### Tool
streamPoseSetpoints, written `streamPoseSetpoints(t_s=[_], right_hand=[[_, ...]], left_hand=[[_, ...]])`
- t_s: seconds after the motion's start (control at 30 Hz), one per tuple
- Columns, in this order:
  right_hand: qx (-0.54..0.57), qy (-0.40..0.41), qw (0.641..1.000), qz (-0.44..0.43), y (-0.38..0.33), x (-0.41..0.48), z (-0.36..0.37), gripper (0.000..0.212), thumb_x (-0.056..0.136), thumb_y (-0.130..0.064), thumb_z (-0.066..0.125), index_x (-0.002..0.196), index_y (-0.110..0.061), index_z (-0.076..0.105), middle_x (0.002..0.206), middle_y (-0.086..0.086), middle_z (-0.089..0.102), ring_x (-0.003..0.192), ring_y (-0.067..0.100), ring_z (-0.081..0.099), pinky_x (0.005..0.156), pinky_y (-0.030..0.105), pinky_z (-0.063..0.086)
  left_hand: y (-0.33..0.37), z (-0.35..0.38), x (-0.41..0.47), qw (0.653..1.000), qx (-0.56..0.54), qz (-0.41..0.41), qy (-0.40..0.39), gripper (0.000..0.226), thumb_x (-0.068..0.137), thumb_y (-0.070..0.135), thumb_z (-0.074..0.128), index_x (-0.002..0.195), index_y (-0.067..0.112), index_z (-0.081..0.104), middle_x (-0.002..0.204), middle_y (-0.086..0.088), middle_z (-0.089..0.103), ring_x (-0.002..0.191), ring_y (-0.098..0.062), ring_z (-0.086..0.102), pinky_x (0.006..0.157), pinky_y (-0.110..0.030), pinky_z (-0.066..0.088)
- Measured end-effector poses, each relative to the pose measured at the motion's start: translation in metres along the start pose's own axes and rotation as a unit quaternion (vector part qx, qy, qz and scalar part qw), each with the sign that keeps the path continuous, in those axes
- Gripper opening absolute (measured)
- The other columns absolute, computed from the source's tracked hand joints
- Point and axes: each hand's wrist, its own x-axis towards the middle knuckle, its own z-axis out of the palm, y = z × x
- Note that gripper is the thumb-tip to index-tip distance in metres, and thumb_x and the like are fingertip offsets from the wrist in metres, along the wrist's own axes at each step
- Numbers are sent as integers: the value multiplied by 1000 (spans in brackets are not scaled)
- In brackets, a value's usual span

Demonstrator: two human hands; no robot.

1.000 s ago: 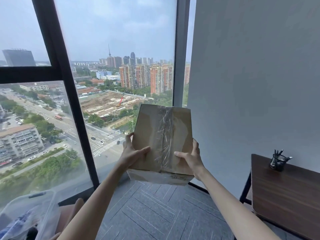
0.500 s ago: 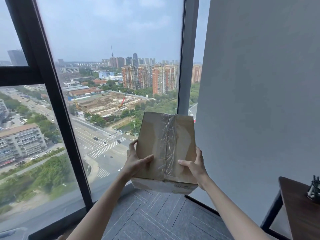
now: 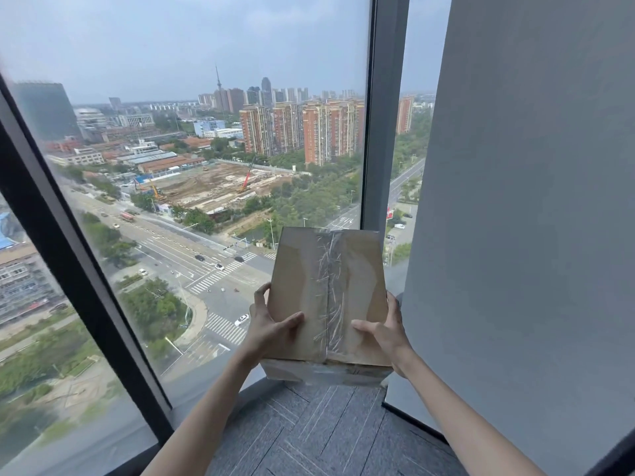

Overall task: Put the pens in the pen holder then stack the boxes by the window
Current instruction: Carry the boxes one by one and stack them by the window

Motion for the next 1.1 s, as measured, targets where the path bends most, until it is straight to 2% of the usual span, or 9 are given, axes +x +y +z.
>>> streamPoseSetpoints(t_s=[0.07, 0.2, 0.33, 0.5, 0.63, 0.83, 0.93, 1.1], right_hand=[[-2, 3, 1000, 14, 4, 35, 9, 111, 59, -36, 78, 149, -33, 14, 150, -1, 27, 136, 20, 32, 112, 44, 32], [-5, 25, 999, 24, 10, 108, 29, 112, 57, -36, 78, 149, -30, 16, 148, -1, 29, 134, 20, 34, 112, 42, 33], [-7, 48, 998, 31, 18, 174, 48, 102, 62, -29, 80, 146, -29, 22, 144, -2, 33, 131, 18, 37, 110, 41, 35], [1, 75, 995, 71, 43, 237, 58, 111, 46, -45, 79, 142, -37, 23, 142, -4, 40, 131, 20, 40, 109, 46, 37], [-8, 97, 990, 102, 56, 284, 54, 108, 53, -38, 77, 145, -33, 21, 138, -7, 37, 131, 18, 37, 110, 45, 35], [0, 104, 987, 121, 88, 374, 44, 101, 63, -28, 81, 144, -33, 21, 139, -4, 40, 124, 18, 44, 106, 42, 40], [7, 111, 984, 140, 110, 422, 35, 107, 59, -34, 80, 146, -35, 18, 145, -5, 33, 131, 18, 38, 110, 44, 36], [24, 120, 978, 171, 153, 488, 21, 99, 73, -21, 80, 148, -29, 16, 140, -8, 26, 126, 9, 30, 108, 31, 29]], left_hand=[[-12, 3, 39, 1000, -1, -2, -9, 93, 55, 53, 84, 128, 48, 27, 130, -9, 40, 113, -23, 54, 99, -46, 50], [-40, 8, 122, 1000, -2, -7, -22, 89, 68, 38, 85, 134, 42, 25, 130, -7, 37, 113, -22, 50, 103, -42, 46], [-67, 13, 202, 999, -2, -21, -48, 91, 65, 42, 85, 133, 42, 25, 130, -7, 38, 113, -23, 52, 102, -44, 47], [-93, 33, 279, 995, 3, -37, -94, 89, 67, 39, 85, 134, 40, 26, 129, -8, 37, 114, -24, 50, 103, -46, 46], [-115, 58, 335, 991, -4, -48, -127, 93, 59, 47, 84, 131, 44, 27, 133, -6, 39, 118, -24, 49, 102, -47, 47], [-148, 101, 426, 985, 11, -72, -156, 93, 56, 56, 84, 128, 50, 25, 135, -2, 37, 119, -22, 50, 100, -47, 49], [-164, 131, 471, 981, 21, -81, -174, 96, 55, 58, 82, 130, 48, 23, 135, -4, 38, 118, -23, 52, 100, -48, 49], [-193, 180, 536, 972, 23, -100, -211, 94, 61, 51, 82, 134, 43, 23, 137, -4, 40, 121, -23, 50, 101, -48, 48]])
